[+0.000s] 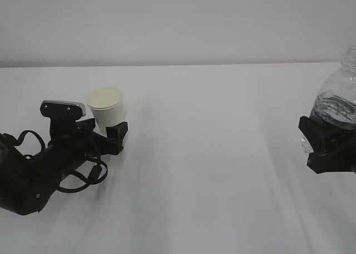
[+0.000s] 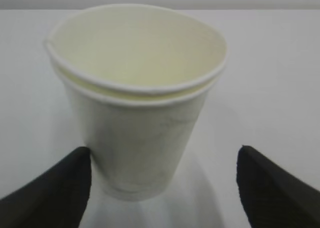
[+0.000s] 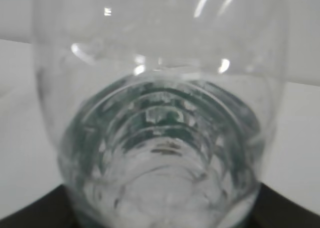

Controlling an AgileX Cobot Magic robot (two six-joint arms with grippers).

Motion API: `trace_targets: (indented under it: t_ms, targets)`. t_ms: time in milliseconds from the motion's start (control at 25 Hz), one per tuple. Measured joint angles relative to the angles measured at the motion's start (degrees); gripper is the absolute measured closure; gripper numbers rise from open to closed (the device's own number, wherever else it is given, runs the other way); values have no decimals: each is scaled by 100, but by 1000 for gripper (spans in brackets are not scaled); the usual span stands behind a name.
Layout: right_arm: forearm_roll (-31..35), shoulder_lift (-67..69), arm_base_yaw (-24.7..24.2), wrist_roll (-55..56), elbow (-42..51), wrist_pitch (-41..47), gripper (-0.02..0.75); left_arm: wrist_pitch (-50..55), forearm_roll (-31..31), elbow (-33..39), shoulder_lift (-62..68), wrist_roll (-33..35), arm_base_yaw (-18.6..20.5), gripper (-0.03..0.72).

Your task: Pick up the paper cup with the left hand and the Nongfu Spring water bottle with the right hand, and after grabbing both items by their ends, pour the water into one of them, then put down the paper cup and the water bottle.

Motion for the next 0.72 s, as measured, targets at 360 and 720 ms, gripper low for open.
trace_targets:
  t_ms: [360, 720]
  targets:
    - [27, 0, 0, -36, 0, 0, 334, 0, -257, -261, 65, 0, 0, 26]
    - [36, 0, 0, -77, 0, -11, 334, 0, -328, -532, 223, 0, 0, 26]
